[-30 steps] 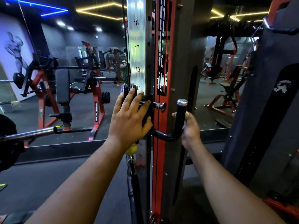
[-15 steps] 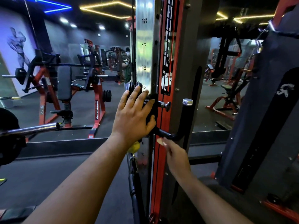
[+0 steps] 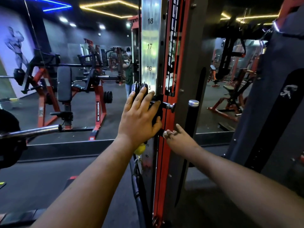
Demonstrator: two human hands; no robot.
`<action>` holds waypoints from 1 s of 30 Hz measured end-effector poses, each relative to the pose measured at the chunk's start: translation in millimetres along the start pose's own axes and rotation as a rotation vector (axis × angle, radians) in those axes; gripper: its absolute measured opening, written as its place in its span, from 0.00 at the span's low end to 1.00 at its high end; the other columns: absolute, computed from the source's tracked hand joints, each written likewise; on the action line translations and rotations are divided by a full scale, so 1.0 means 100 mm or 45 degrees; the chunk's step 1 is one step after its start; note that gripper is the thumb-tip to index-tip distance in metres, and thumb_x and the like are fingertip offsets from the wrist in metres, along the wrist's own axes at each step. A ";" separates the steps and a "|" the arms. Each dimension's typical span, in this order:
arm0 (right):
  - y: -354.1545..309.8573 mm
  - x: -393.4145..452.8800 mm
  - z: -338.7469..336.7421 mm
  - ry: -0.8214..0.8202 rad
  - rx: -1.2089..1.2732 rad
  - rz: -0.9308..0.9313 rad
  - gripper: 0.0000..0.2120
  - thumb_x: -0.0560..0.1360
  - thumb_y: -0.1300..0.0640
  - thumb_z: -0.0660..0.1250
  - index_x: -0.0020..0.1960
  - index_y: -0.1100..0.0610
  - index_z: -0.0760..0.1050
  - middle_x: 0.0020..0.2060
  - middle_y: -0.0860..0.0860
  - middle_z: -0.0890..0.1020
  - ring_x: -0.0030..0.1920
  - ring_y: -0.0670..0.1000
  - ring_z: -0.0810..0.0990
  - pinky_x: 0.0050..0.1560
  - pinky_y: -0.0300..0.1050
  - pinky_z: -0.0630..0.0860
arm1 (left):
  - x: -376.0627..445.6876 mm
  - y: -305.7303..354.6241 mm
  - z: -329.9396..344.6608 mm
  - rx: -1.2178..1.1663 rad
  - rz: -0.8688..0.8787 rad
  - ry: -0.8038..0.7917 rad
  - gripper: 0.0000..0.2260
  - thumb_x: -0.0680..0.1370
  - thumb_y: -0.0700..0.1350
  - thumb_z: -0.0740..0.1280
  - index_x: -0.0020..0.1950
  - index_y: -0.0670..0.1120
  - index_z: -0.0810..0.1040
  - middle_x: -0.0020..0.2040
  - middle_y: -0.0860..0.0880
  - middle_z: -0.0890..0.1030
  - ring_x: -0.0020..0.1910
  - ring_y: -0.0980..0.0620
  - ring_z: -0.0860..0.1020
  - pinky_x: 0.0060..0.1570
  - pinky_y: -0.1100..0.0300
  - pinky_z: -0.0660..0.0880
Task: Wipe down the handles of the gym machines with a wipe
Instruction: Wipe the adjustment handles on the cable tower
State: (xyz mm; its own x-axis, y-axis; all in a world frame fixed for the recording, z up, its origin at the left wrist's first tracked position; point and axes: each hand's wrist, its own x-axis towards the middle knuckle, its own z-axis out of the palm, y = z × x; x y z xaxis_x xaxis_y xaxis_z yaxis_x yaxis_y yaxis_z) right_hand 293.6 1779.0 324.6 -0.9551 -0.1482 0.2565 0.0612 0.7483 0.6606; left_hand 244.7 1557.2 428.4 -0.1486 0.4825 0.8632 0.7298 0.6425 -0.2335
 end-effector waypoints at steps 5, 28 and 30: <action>0.49 -0.46 -0.19 0.113 -0.258 -0.330 0.19 0.78 0.62 0.63 0.69 0.59 0.75 0.62 0.57 0.81 0.72 0.62 0.72 0.70 0.81 0.39 | 0.00 -0.03 -0.02 -0.002 0.005 -0.006 0.22 0.78 0.55 0.65 0.69 0.48 0.79 0.75 0.42 0.73 0.80 0.39 0.63 0.79 0.40 0.56; -0.28 -0.09 0.10 0.135 0.326 0.274 0.16 0.77 0.63 0.57 0.57 0.63 0.82 0.50 0.63 0.85 0.55 0.61 0.85 0.73 0.59 0.67 | 0.00 -0.02 0.01 0.005 0.003 -0.006 0.21 0.77 0.55 0.66 0.67 0.48 0.80 0.75 0.43 0.74 0.80 0.39 0.63 0.78 0.39 0.57; -0.35 0.09 -0.02 0.021 0.486 0.403 0.18 0.76 0.62 0.66 0.65 0.64 0.77 0.57 0.64 0.82 0.59 0.61 0.82 0.72 0.56 0.68 | -0.01 -0.02 0.00 -0.007 0.004 -0.004 0.21 0.76 0.55 0.66 0.67 0.48 0.81 0.75 0.42 0.74 0.80 0.39 0.63 0.78 0.39 0.57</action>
State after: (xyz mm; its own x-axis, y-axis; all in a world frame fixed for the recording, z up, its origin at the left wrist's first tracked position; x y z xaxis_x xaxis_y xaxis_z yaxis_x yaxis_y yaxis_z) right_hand 283.3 1750.3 304.9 -0.9019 0.1170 0.4158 0.2344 0.9411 0.2437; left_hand 243.1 1555.4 428.2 -0.1482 0.4864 0.8611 0.7340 0.6376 -0.2338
